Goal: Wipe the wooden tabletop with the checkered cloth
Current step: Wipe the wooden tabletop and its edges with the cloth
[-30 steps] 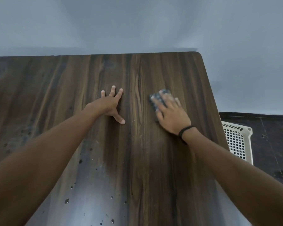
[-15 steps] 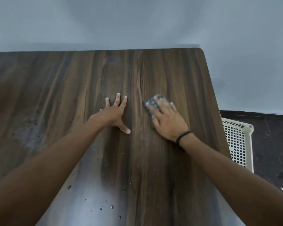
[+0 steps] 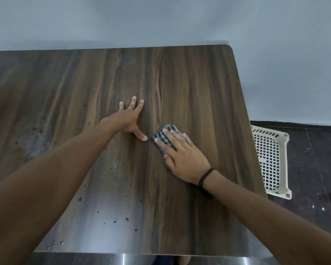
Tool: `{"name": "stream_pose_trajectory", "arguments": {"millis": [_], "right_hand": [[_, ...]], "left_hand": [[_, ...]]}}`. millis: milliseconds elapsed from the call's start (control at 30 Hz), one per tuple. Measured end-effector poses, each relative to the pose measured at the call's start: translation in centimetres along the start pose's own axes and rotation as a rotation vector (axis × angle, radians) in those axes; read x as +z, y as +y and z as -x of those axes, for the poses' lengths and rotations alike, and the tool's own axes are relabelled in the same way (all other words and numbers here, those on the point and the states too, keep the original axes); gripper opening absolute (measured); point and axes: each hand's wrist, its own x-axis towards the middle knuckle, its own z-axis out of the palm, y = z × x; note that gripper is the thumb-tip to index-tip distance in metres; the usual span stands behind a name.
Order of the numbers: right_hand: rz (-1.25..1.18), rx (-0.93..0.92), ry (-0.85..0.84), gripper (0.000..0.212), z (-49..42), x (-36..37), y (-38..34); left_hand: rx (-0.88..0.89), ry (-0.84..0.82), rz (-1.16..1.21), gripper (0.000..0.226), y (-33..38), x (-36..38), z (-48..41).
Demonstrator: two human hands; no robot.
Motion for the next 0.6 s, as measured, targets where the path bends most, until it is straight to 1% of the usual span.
{"name": "stream_pose_trajectory", "arguments": {"millis": [33, 67, 133, 167, 200, 267, 300, 333, 400, 433, 467, 533, 567, 600], "right_hand": [[-0.016, -0.034, 0.004, 0.057, 0.0, -0.5, 1.4], [-0.019, 0.052, 0.065, 0.057, -0.9, -1.1, 3.4], [-0.057, 0.339, 0.123, 0.058, -1.9, -2.0, 4.9], [-0.048, 0.378, 0.117, 0.058, -1.8, -1.5, 4.3], [-0.022, 0.291, 0.092, 0.059, -1.2, -0.9, 2.5], [0.009, 0.035, 0.038, 0.058, 0.8, 0.0, 0.8], [0.02, -0.009, 0.043, 0.058, 0.8, -0.1, 1.5], [0.018, 0.07, 0.088, 0.058, 0.1, -0.5, 2.7], [-0.077, 0.396, 0.171, 0.059, -1.1, -1.2, 3.3], [-0.076, 0.434, 0.175, 0.059, -1.2, -1.0, 2.3], [-0.037, 0.341, 0.128, 0.059, -0.6, -0.6, 0.4], [0.017, 0.011, 0.05, 0.058, 1.5, 0.7, -0.9], [0.033, -0.053, 0.05, 0.058, 1.5, 0.3, 0.2], [0.016, 0.038, 0.088, 0.058, 0.9, -0.5, 1.7]], "left_hand": [[0.0, -0.001, 0.005, 0.15, 0.0, 0.0, 0.0], [0.0, -0.004, 0.009, 0.15, -0.1, 0.0, -0.1], [-0.003, -0.027, 0.009, 0.151, -0.1, -0.1, -0.5], [-0.005, -0.032, 0.004, 0.152, -0.1, -0.1, -0.5], [-0.005, -0.03, 0.0, 0.151, -0.1, -0.2, -0.6], [0.004, -0.022, 0.001, 0.149, -0.2, -0.1, -0.1], [0.012, -0.015, 0.004, 0.148, -0.4, 0.1, 0.4], [0.025, -0.011, 0.0, 0.146, -0.6, 0.5, 1.1], [0.051, -0.051, -0.03, 0.147, -1.0, 1.8, 2.9], [0.054, -0.073, -0.046, 0.149, -1.3, 2.8, 4.0], [0.055, -0.082, -0.066, 0.15, -1.8, 3.8, 5.0], [0.069, -0.086, -0.102, 0.152, -2.6, 5.6, 6.6], [0.076, -0.075, -0.109, 0.153, -2.9, 6.0, 6.9], [0.077, -0.064, -0.107, 0.154, -2.9, 6.2, 7.0]]}}
